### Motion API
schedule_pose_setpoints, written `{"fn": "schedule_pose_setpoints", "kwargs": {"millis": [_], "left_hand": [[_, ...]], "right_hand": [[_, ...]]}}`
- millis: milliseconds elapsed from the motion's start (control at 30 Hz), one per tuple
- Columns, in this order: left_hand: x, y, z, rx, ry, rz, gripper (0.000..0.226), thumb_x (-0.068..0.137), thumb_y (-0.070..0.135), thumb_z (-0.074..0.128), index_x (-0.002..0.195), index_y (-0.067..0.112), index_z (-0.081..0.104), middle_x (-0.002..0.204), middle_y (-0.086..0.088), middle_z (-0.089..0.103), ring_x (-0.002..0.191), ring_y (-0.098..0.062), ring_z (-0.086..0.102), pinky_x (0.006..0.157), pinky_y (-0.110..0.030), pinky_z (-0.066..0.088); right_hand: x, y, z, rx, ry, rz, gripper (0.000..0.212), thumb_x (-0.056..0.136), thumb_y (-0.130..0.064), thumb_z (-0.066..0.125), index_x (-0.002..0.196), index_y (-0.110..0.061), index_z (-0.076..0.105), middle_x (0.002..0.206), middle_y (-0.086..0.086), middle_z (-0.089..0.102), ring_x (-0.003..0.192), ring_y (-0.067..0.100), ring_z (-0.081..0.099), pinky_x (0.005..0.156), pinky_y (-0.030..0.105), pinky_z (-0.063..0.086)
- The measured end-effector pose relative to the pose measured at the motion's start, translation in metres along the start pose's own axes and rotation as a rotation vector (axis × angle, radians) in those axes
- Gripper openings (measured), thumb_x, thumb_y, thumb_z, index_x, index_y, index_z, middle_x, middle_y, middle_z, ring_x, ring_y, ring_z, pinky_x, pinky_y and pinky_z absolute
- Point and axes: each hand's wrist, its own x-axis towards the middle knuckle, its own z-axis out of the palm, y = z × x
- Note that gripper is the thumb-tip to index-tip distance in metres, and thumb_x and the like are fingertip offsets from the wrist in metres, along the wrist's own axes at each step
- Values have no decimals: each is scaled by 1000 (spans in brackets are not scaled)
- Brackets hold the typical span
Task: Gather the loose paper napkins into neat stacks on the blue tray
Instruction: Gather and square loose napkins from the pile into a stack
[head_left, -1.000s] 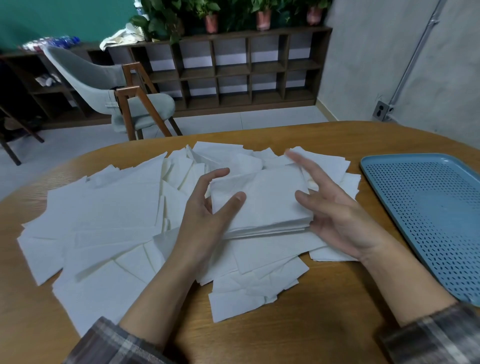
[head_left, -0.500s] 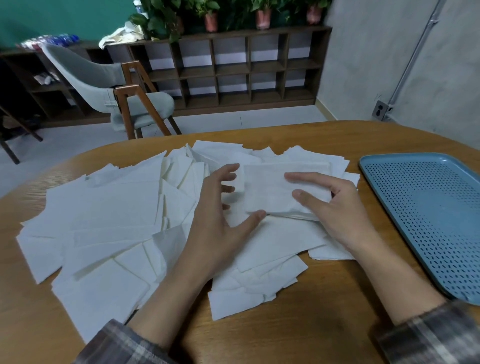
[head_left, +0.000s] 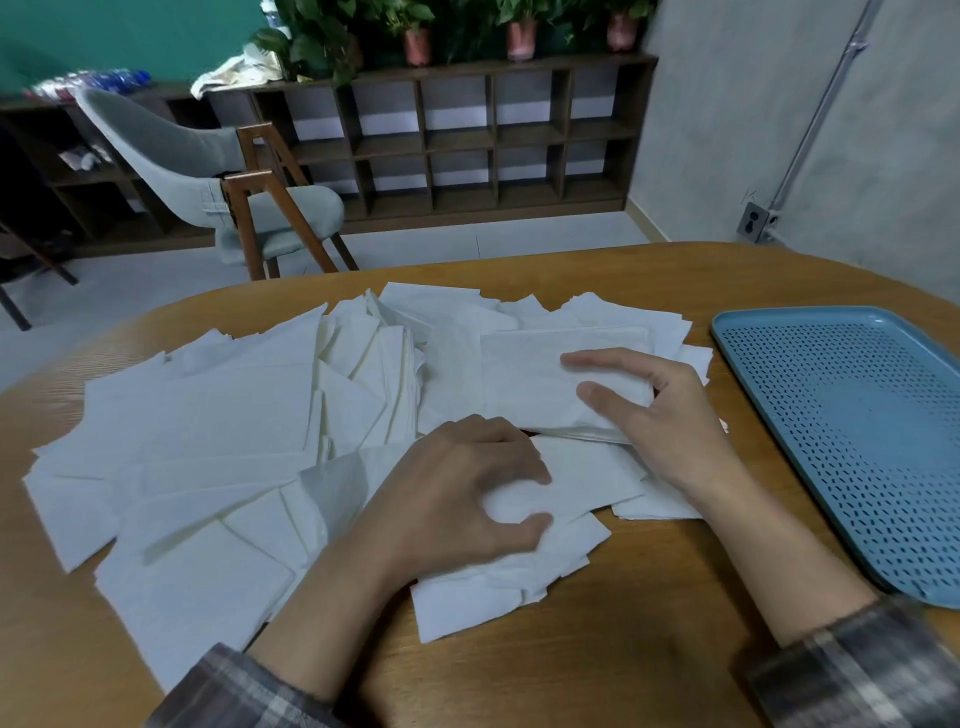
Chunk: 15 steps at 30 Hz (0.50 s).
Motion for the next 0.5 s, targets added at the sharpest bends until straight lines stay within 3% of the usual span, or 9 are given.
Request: {"fn": "schedule_pose_setpoints", "kwargs": {"millis": [167,367,500], "left_hand": [[1,-1,1,-61,135,14,12,96,35,73,98,25,79,101,16,73,96,-6,69,79,-38,58],[2,0,-4,-212,269,-76,10,97,19,76,103,20,84,100,16,79,95,2,71,81,-14,51],[2,2,-8,-342,311,-212,14,91,9,78,89,21,86,90,15,79,92,-7,73,77,-15,48]], "right_hand": [[0,-1,-1,24,25,17,30,97,0,66,108,-23,81,113,-24,76,115,-15,61,93,-2,38],[0,-3,-1,56,19,20,39,97,5,60,112,-24,81,117,-23,76,119,-13,60,94,-1,38],[-1,-4,-2,51,29,13,38,97,5,61,113,-24,80,116,-26,75,118,-17,58,93,-3,36]]}}
